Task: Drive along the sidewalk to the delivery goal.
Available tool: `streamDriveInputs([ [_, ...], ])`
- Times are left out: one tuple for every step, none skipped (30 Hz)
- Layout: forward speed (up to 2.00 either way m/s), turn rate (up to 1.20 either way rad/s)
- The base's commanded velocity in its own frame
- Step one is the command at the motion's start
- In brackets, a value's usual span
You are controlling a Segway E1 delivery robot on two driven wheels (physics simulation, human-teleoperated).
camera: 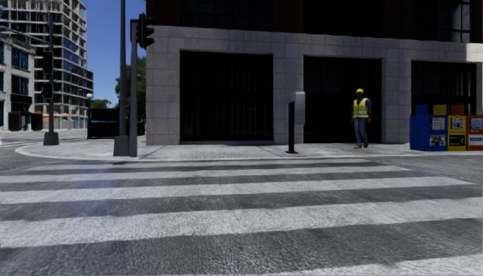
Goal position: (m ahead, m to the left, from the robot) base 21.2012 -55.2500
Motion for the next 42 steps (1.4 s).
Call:
streamDriveInputs([
  [2.0,0.27],
  [2.0,0.27],
  [2.0,0.27],
  [2.0,0.22],
  [2.0,0.09],
  [2.0,0.01],
  [2.0,0.0],
  [2.0,0.0],
  [2.0,0.0],
  [2.0,0.0],
  [2.0,0.0],
  [2.0,0.0],
  [2.0,0.0],
  [2.0,0.0],
  [2.0,0.0],
  [2.0,0.0],
  [2.0,0.0],
  [2.0,0.0],
  [2.0,0.0],
  [2.0,0.0],
  [2.0,0.0],
  [2.0,0.0],
  [2.0,0.0],
  [2.0,0.0],
  [2.0,0.0],
  [2.0,0.0],
  [2.0,0.0],
  [2.0,0.0],
  [2.0,0.0],
  [2.0,0.0],
  [2.0,0.0],
  [2.0,0.0],
  [2.0,0.0],
  [2.0,0.0],
  [2.0,0.0],
  [2.0,0.0],
  [2.0,0.0],
  [2.0,0.0],
  [2.0,0.0],
  [2.0,0.0],
  [2.0,0.0],
  [2.0,0.0],
])
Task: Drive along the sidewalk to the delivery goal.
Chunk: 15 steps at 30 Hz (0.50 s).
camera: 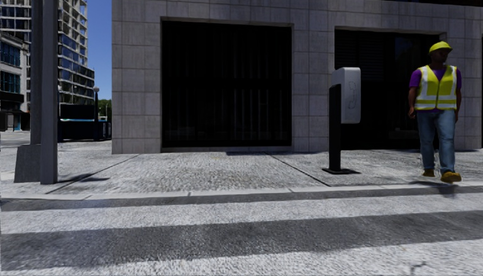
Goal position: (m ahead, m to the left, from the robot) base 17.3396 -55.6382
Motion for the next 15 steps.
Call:
streamDriveInputs([
  [2.0,0.0],
  [2.0,0.0],
  [2.0,0.0],
  [2.0,0.0],
  [2.0,0.0],
  [2.0,0.0],
  [2.0,0.0],
  [2.0,0.0],
  [2.0,0.0],
  [2.0,0.0],
  [2.0,0.0],
  [2.0,0.0],
  [2.0,0.0],
  [2.0,0.0],
  [2.0,0.0],
])
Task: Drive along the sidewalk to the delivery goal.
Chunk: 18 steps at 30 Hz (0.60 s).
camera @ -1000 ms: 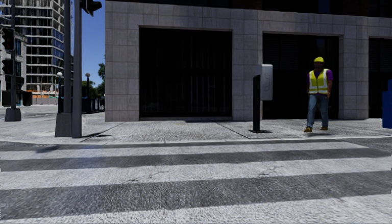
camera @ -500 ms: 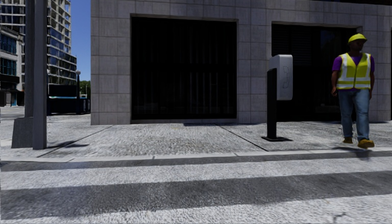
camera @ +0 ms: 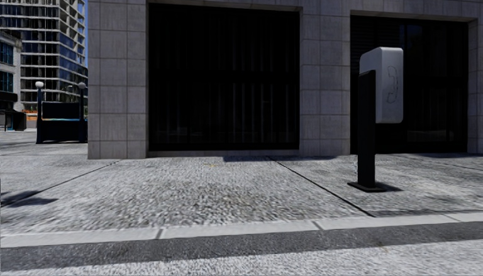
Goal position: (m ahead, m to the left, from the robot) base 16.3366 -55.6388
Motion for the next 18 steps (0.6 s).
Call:
streamDriveInputs([
  [2.0,0.0],
  [2.0,0.0],
  [2.0,0.0],
  [2.0,0.0],
  [2.0,0.0],
  [2.0,0.0],
  [2.0,0.0],
  [2.0,0.0],
  [2.0,0.0],
  [2.0,0.0],
  [2.0,0.0],
  [2.0,0.0],
  [2.0,-0.01],
  [2.0,-0.05],
  [2.0,-0.14],
  [2.0,-0.14],
  [2.0,-0.18],
  [2.0,-0.2],
])
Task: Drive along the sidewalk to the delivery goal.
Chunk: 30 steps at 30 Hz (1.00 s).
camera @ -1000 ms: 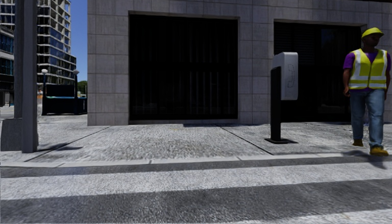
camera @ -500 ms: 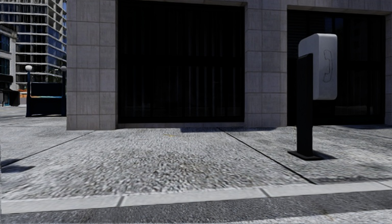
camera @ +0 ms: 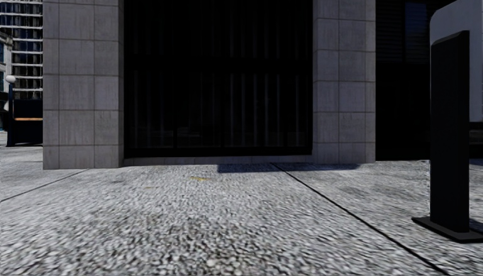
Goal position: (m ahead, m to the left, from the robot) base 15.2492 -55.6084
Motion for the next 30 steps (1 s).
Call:
streamDriveInputs([
  [1.96,-0.2],
  [1.84,-0.2],
  [1.84,-0.2],
  [1.66,-0.2],
  [1.55,-0.2],
  [1.51,-0.2],
  [1.5,-0.23],
  [1.5,-0.23],
  [1.49,-0.25],
  [1.49,-0.28],
  [1.48,-0.29],
  [1.47,-0.3],
  [1.46,-0.31],
  [1.46,-0.31],
  [1.45,-0.35],
  [1.44,-0.39],
  [1.42,-0.41],
  [1.4,-0.42],
  [1.39,-0.42],
  [1.39,-0.42],
  [1.37,-0.44],
  [1.36,-0.48],
  [1.35,-0.49],
  [1.35,-0.49],
  [1.35,-0.49],
  [1.35,-0.49],
  [1.35,-0.49],
  [1.35,-0.49],
  [1.35,-0.49],
  [1.35,-0.53],
])
